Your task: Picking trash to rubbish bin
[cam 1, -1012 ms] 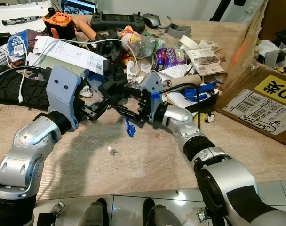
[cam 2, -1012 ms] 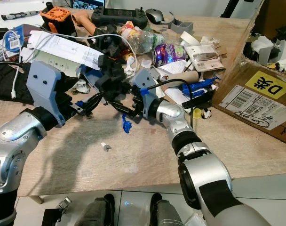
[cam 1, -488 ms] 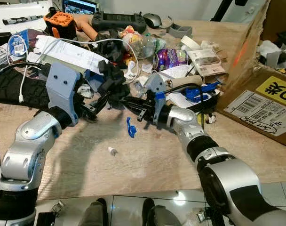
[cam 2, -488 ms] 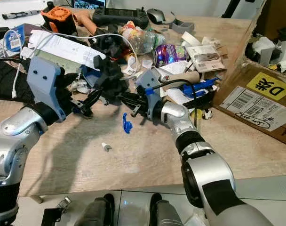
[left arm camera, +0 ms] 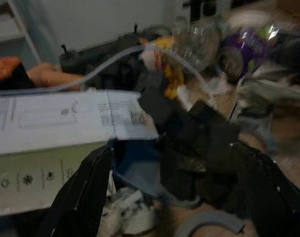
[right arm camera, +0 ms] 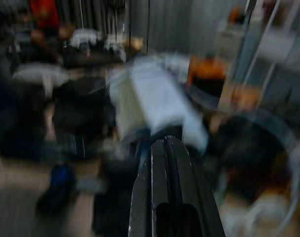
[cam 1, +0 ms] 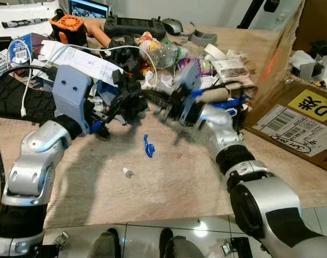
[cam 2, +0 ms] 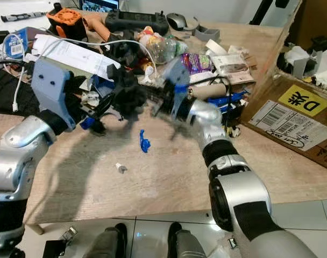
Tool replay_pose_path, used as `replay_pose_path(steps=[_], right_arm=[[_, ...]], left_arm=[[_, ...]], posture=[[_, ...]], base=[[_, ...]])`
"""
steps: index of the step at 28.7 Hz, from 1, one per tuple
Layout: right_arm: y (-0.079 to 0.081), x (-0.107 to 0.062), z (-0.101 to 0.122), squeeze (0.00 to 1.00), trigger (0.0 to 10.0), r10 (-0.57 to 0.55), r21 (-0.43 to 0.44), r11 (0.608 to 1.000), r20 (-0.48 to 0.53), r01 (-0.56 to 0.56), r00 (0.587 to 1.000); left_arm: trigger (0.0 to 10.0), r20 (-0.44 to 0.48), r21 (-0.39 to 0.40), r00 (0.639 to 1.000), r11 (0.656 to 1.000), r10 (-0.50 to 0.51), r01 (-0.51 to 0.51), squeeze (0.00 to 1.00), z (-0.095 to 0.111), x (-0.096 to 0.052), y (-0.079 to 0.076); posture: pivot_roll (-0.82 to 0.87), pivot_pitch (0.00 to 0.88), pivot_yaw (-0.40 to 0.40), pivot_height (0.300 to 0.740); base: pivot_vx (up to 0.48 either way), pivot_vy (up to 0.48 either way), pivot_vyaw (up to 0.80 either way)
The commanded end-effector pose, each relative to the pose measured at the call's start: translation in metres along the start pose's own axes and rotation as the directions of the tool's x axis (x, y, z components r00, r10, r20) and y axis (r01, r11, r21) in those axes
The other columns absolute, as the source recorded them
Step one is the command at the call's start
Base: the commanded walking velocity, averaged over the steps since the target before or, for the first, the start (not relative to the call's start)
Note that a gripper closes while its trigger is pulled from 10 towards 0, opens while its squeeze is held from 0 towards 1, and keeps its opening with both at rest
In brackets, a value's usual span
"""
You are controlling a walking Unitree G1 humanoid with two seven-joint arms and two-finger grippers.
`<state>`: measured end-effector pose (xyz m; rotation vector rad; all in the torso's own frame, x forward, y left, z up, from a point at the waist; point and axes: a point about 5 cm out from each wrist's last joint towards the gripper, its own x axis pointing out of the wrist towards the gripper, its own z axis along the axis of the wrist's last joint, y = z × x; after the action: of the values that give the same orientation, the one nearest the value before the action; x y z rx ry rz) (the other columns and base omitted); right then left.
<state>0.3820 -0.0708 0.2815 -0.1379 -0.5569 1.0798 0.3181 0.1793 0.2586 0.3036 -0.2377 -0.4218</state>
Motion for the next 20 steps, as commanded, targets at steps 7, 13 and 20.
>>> replay_pose_path(steps=[7,13,20], right_arm=[[0.016,-0.007,0.001,0.82,10.0,0.095,0.025,0.995,0.056,-0.096,0.994],[0.029,-0.018,-0.012,1.00,10.0,0.088,0.104,0.990,0.061,-0.094,0.994],[0.062,-0.028,-0.029,0.00,10.0,0.058,0.154,0.986,0.007,-0.058,0.998]], left_arm=[[10.0,-0.067,-0.023,0.998,1.000,0.002,-0.004,1.00,-0.016,0.017,-0.013],[10.0,-0.071,-0.032,0.997,0.999,0.007,-0.009,1.00,-0.019,0.023,-0.018],[10.0,-0.061,-0.052,0.998,0.998,0.023,-0.026,1.00,-0.018,0.024,-0.017]], posture=[[0.09,0.207,-0.083,0.740],[0.08,0.202,-0.080,0.740],[0.07,0.202,-0.089,0.740]], base=[[0.000,0.000,0.00],[0.000,0.000,0.00],[0.000,0.000,0.00]])
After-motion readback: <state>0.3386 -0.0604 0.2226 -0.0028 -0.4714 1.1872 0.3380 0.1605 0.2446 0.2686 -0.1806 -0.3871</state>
